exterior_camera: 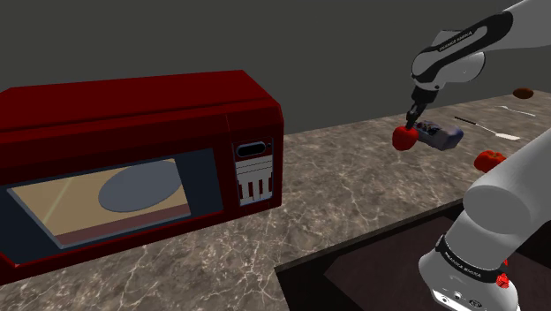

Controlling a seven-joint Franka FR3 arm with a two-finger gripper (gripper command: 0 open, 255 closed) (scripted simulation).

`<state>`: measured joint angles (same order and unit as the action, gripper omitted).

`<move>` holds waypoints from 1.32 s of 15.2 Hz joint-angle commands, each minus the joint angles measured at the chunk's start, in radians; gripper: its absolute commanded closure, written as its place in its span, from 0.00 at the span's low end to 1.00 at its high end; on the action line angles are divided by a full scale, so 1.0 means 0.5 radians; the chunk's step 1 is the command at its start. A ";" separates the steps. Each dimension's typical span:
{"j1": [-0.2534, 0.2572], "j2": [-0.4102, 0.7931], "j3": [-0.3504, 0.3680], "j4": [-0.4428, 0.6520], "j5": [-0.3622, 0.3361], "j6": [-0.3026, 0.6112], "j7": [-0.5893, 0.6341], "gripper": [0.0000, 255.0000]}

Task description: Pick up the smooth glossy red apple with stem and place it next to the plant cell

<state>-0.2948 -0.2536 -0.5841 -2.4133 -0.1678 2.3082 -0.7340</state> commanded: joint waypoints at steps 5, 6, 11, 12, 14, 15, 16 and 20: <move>0.000 0.001 0.000 -0.001 0.000 0.002 0.000 0.00; 0.000 0.001 0.000 -0.001 0.000 0.002 0.000 0.00; -0.014 -0.094 0.035 0.060 -0.037 -0.147 0.032 0.00; -0.019 -0.136 0.052 0.094 -0.050 -0.220 0.044 0.00; -0.024 -0.166 0.066 0.123 -0.058 -0.278 0.052 0.00; -0.024 -0.166 0.067 0.123 -0.058 -0.278 0.052 0.00; -0.024 -0.166 0.067 0.123 -0.058 -0.278 0.052 0.00; -0.024 -0.166 0.066 0.123 -0.058 -0.278 0.052 0.00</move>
<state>-0.3066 -0.3361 -0.5509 -2.3516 -0.1965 2.1696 -0.7082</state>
